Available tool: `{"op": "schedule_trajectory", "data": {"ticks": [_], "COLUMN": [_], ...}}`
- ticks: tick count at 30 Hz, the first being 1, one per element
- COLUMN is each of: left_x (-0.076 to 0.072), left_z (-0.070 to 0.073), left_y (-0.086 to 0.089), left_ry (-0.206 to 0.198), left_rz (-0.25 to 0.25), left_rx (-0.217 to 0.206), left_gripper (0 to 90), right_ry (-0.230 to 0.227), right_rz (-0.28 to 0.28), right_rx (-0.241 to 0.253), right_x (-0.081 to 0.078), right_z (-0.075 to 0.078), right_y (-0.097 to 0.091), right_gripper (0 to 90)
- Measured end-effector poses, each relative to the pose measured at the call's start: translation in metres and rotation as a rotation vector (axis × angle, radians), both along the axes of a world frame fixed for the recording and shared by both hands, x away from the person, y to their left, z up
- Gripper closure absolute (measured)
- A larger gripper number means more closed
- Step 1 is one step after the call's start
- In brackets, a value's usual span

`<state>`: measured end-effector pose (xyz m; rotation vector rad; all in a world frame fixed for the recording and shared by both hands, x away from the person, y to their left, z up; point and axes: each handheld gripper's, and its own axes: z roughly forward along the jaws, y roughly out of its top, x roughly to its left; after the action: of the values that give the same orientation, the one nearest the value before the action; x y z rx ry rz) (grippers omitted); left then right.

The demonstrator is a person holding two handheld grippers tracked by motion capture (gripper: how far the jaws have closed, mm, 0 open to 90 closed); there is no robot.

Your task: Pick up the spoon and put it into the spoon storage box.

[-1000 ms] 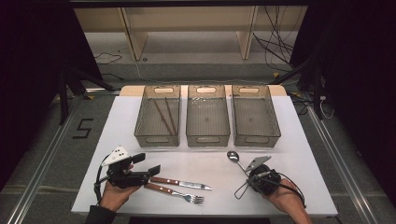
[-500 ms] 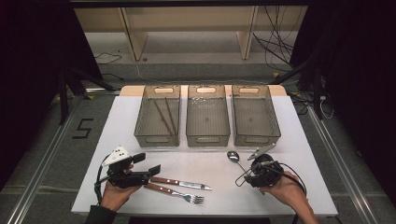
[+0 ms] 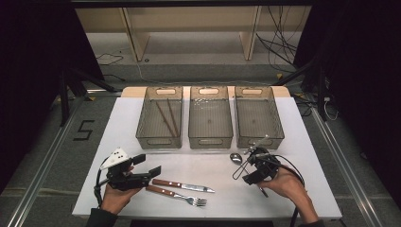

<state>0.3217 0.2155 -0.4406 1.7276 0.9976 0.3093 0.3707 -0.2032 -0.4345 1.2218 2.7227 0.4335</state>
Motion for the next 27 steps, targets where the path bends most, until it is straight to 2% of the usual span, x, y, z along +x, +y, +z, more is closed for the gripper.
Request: {"op": "schedule_trajectory", "data": {"ticks": [9, 16, 20, 27], "left_x": [0.000, 0.000, 0.000, 0.000], "left_z": [0.000, 0.000, -0.001, -0.001], "left_y": [-0.001, -0.001, 0.000, -0.001], "left_ry": [-0.002, -0.002, 0.000, -0.001], "left_rz": [0.000, 0.000, 0.000, -0.004], "left_rx": [-0.001, -0.002, 0.001, 0.003], "left_gripper": [16.0, 16.0, 16.0, 16.0], "right_ry": [0.044, 0.071, 0.086, 0.108], "right_rz": [-0.021, -0.007, 0.000, 0.019], "right_rx": [-0.073, -0.106, -0.126, -0.123], "right_x": [0.009, 0.012, 0.014, 0.015], "right_z": [-0.009, -0.016, -0.019, -0.019], "right_y": [0.001, 0.003, 0.006, 0.008], "right_gripper": [48.8, 61.5, 65.4, 71.9]}}
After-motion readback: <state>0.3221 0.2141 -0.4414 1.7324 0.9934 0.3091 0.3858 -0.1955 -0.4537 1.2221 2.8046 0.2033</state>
